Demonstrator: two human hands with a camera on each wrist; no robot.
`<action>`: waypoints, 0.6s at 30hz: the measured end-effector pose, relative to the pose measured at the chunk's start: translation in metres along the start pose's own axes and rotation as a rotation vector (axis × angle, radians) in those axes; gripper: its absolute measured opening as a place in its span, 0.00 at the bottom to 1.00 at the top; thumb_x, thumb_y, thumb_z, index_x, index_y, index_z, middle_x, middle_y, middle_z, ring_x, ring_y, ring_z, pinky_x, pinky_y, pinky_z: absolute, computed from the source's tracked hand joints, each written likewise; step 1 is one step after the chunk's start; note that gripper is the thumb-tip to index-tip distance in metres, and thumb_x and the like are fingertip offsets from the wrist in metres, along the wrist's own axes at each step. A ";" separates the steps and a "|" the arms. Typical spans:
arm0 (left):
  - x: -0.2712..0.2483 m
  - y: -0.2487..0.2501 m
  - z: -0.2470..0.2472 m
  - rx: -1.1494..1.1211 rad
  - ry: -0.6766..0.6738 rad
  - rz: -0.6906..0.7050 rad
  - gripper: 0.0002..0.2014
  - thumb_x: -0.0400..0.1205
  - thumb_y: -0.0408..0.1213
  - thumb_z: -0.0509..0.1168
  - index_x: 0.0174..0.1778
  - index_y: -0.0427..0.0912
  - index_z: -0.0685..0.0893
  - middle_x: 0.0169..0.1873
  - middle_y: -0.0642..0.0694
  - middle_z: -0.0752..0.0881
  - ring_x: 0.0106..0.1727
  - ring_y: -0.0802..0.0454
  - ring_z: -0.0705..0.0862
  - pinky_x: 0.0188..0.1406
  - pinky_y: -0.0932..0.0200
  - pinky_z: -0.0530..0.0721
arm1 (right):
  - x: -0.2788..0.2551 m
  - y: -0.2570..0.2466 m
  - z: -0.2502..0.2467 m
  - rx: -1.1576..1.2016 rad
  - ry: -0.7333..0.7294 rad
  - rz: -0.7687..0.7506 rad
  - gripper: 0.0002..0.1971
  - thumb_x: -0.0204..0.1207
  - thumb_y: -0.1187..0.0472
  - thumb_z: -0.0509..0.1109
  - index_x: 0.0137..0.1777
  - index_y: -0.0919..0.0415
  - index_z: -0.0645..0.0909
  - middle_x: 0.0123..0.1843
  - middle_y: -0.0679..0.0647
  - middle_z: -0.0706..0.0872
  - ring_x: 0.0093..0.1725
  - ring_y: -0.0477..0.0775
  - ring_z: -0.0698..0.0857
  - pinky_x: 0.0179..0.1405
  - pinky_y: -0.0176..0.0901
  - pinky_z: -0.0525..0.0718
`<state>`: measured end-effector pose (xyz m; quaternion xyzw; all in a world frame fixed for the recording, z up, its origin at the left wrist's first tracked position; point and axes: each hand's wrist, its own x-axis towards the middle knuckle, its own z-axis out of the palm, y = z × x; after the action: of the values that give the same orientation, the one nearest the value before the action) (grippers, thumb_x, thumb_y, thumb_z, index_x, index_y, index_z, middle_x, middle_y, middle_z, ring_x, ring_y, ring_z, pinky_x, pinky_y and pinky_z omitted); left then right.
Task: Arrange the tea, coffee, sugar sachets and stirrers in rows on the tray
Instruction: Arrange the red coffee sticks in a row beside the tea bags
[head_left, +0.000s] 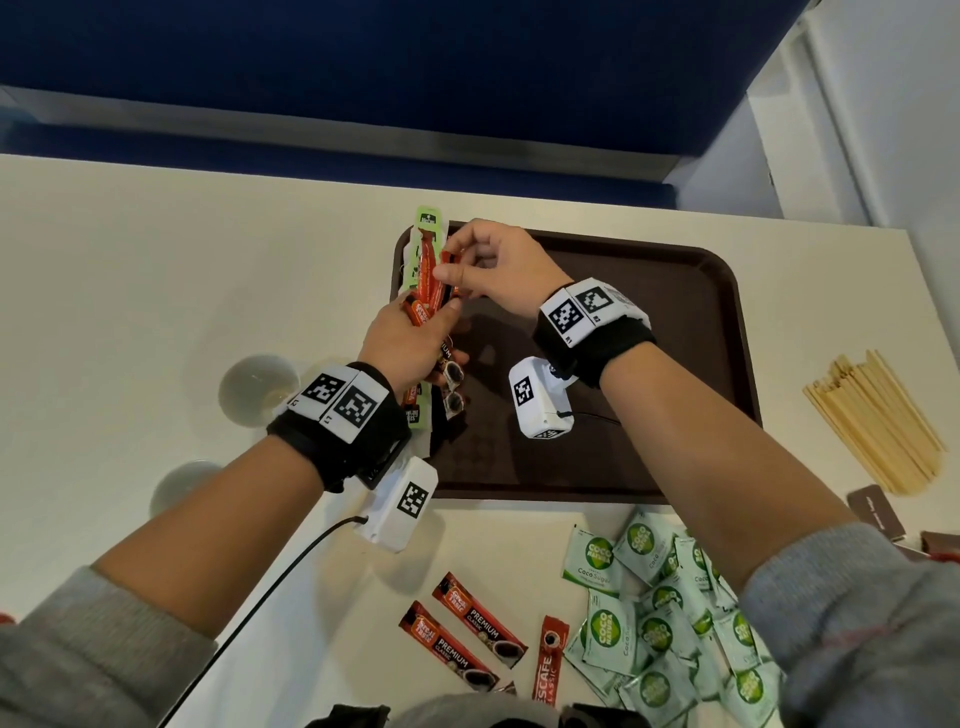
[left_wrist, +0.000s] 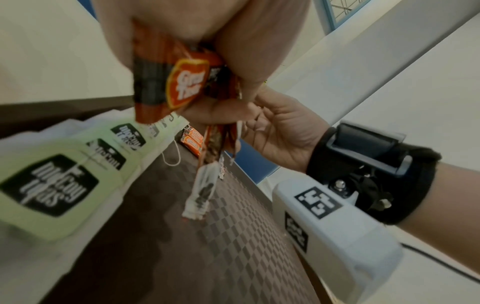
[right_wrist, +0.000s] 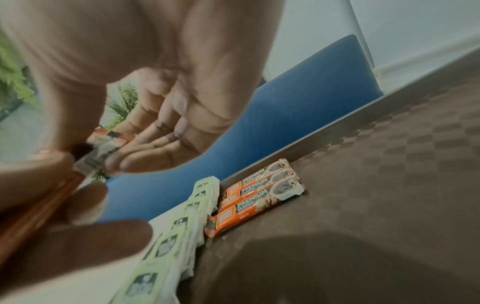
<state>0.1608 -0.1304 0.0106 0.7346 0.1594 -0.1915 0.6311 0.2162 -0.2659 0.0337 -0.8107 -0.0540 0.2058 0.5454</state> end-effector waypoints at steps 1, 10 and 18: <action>-0.001 0.000 -0.001 0.009 -0.004 0.011 0.14 0.83 0.48 0.64 0.61 0.45 0.79 0.41 0.49 0.88 0.37 0.48 0.90 0.22 0.60 0.81 | -0.001 -0.001 -0.001 0.015 -0.014 0.000 0.06 0.74 0.64 0.73 0.46 0.55 0.78 0.41 0.52 0.83 0.35 0.43 0.85 0.33 0.32 0.84; -0.004 0.002 -0.007 0.028 0.025 0.041 0.13 0.83 0.54 0.60 0.49 0.49 0.82 0.46 0.38 0.90 0.41 0.40 0.88 0.28 0.57 0.81 | -0.005 0.003 -0.015 0.156 0.083 -0.021 0.12 0.73 0.78 0.65 0.35 0.61 0.75 0.43 0.59 0.82 0.44 0.53 0.86 0.36 0.33 0.87; -0.004 0.007 -0.003 0.006 0.093 0.041 0.09 0.84 0.50 0.61 0.42 0.54 0.83 0.43 0.45 0.90 0.32 0.48 0.84 0.25 0.58 0.80 | -0.010 0.010 -0.017 0.136 0.107 -0.050 0.10 0.74 0.73 0.69 0.36 0.60 0.80 0.41 0.55 0.84 0.44 0.50 0.87 0.38 0.32 0.85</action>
<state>0.1614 -0.1282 0.0191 0.7476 0.1732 -0.1446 0.6246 0.2127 -0.2875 0.0325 -0.7799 -0.0307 0.1516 0.6064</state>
